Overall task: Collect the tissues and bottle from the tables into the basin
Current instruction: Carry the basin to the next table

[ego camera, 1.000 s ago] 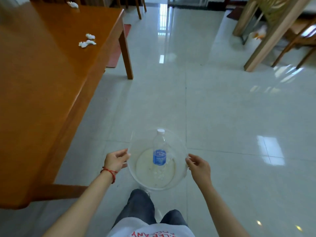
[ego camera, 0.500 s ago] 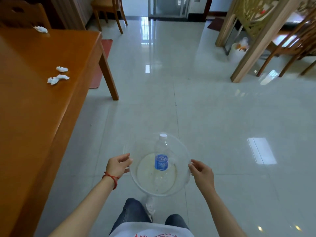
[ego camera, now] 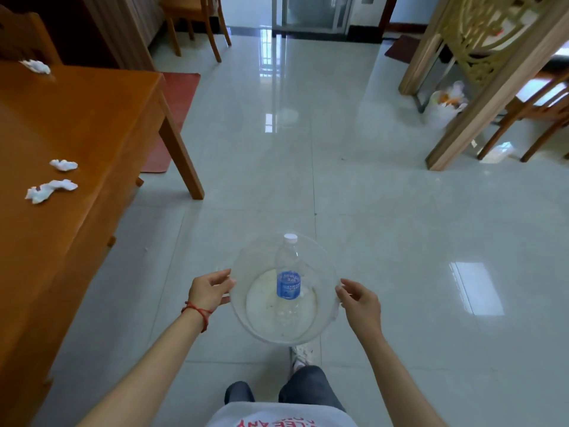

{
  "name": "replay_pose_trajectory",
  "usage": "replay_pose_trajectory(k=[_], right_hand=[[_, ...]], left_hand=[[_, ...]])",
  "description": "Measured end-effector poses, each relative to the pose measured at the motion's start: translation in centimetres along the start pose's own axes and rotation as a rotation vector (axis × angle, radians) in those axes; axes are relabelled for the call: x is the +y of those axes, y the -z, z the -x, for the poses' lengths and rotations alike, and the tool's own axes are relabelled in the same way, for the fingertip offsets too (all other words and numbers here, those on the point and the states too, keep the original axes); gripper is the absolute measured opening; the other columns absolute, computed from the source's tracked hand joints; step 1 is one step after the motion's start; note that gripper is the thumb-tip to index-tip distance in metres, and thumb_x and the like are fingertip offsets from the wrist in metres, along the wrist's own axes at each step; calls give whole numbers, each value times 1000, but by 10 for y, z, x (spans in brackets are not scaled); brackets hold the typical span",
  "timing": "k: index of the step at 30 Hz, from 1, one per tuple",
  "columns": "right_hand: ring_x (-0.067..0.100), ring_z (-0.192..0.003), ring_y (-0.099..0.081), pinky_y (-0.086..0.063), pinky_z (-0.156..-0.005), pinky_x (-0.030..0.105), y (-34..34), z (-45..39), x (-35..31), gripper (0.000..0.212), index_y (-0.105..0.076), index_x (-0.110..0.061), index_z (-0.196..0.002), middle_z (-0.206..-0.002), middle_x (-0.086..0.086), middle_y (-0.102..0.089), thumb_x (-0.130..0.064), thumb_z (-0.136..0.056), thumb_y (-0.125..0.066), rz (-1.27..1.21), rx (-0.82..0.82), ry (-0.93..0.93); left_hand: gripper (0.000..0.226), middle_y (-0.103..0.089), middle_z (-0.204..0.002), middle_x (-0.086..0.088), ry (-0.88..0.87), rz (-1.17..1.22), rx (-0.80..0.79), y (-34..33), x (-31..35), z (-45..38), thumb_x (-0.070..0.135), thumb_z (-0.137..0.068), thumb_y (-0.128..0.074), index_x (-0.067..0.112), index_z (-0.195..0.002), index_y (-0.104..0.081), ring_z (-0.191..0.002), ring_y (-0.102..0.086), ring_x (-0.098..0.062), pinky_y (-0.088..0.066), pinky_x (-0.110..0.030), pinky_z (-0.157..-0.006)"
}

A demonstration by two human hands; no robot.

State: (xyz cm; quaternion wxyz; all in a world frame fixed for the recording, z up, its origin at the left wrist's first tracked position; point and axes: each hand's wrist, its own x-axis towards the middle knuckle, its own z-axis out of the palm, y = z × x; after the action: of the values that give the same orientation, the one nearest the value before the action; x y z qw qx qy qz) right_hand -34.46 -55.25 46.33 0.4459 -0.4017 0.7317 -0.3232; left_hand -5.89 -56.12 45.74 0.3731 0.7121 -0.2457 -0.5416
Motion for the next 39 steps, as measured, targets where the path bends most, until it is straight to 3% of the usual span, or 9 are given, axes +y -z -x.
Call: replay_pose_trajectory(k=[14, 29, 39], right_hand=[[17, -88, -64, -51, -84, 30, -12, -184, -99, 29, -64, -10, -112, -93, 3, -68, -20, -85, -62, 79, -130, 58], [14, -81, -63, -47, -78, 25, -123, -326, -223, 27, -65, -9, -109, -88, 2, -67, -18, -84, -63, 140, -246, 159], [14, -84, -63, -47, -81, 27, -197, -381, -288, 27, -65, -9, -110, -91, 0, -67, -18, -85, -62, 259, -516, 274]], left_hand=[[40, -60, -116, -17, 15, 77, 130, -54, 99, -121, 3, -81, -62, -3, -119, -54, -95, -59, -29, -51, -38, -80], [41, -58, -122, -20, 25, 149, 279, -13, 196, -253, 2, -80, -63, -4, -120, -53, -94, -58, -28, -51, -37, -79], [42, -59, -123, -20, 87, 277, 533, 17, 205, -266, 6, -80, -64, 0, -120, -55, -99, -59, -29, -52, -37, -79]])
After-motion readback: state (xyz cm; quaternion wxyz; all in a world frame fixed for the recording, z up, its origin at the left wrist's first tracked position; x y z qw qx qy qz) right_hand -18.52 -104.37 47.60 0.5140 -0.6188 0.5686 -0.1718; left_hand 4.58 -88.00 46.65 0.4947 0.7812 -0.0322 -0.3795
